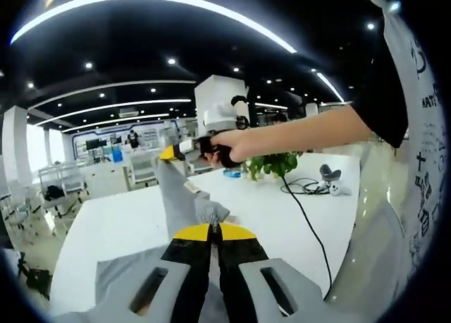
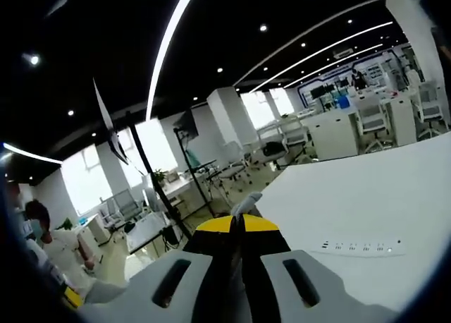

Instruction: Fold the towel on the table until its edges align and the towel forms a compact rectangular stack.

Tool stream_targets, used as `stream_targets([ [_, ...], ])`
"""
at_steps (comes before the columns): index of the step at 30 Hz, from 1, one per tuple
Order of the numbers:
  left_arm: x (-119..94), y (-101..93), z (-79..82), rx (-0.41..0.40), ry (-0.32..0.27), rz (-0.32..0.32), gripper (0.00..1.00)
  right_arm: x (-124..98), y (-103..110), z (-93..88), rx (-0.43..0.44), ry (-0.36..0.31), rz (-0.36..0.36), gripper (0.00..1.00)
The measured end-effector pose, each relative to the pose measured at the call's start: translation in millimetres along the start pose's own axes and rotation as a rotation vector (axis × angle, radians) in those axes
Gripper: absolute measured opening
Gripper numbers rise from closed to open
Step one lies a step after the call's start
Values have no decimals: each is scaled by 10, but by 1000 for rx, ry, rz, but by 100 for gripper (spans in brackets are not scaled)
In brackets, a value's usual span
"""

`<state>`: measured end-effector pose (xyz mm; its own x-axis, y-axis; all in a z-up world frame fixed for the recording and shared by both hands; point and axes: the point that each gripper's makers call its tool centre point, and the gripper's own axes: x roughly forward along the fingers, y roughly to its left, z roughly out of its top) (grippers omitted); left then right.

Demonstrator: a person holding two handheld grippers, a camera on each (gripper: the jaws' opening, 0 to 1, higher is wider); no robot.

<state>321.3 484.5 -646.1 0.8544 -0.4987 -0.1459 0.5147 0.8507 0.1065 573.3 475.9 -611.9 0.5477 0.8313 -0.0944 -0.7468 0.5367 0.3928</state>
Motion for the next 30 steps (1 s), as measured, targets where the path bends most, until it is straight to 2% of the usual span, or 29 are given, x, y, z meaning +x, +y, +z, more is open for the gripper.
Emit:
stream_targets([
  [7,-115,157,-134,-25,18,57,2,133,126,-138,-71,50,21,0],
  [15,-189,301,-357,-65,50,110,2,308,16,-219,-55,70,15,0],
  [21,-267,388,-424,-79,59,138,2,406,84,-286,-46,79,29,0],
  [30,-438,575,-572,-129,66,216,2,619,206,-421,-45,103,54,0],
])
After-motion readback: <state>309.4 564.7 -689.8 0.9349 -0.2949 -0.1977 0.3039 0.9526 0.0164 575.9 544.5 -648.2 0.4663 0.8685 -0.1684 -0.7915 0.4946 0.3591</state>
